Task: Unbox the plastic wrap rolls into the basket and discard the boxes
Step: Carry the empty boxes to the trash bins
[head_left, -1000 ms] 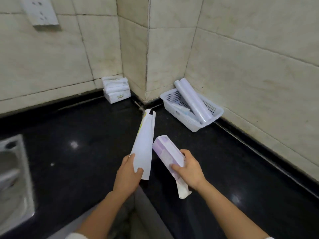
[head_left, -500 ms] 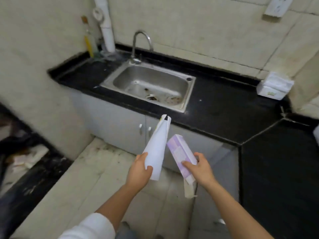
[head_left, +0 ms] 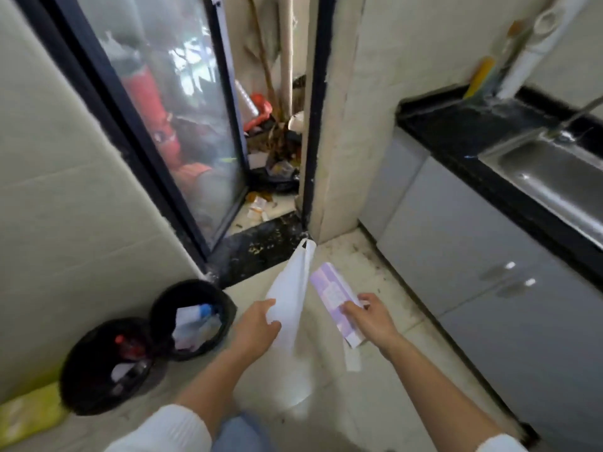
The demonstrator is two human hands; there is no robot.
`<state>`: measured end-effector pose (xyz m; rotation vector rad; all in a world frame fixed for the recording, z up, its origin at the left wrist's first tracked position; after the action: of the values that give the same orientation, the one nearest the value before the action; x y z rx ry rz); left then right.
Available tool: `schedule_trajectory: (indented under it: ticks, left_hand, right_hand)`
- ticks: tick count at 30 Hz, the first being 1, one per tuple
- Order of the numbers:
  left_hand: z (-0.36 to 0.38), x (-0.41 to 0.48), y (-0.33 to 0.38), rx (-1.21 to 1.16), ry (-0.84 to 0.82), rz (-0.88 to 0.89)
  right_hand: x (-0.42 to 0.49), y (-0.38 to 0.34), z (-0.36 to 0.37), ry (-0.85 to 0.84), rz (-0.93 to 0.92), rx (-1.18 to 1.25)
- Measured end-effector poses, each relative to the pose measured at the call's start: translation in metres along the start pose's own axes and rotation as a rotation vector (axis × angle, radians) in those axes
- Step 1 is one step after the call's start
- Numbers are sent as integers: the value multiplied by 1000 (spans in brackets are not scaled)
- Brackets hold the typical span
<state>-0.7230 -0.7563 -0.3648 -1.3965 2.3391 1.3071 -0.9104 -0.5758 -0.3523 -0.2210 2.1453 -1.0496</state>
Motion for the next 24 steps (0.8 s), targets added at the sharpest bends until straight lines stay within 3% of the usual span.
schedule_trajectory:
  ticks: [6,11,20,24]
  left_hand:
    - [-115,14,-151,-142,15,-287]
    - [-156,29,-237,-236,55,-418]
    - [-101,122,-359,-439,75,-585]
    - [-64,175,-402,-497,136,-591]
  right_hand:
    - [7,-56,188,-225,14,-147]
    - [25,-80,301,-348,24,-244]
    - [121,-17,449,-422,95,-359]
    - [175,22,498,-453,39,-446]
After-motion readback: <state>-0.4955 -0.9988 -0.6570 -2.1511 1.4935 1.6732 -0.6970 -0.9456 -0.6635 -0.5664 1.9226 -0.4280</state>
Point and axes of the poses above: each hand's wrist, its own x-axis towards the middle knuckle, its own z-axis out of the palm, y = z × x, the point moved 9 cm from there along x, towards the middle knuckle, and after that the axes turned 3 degrees about -z, right-handed, at the moved point
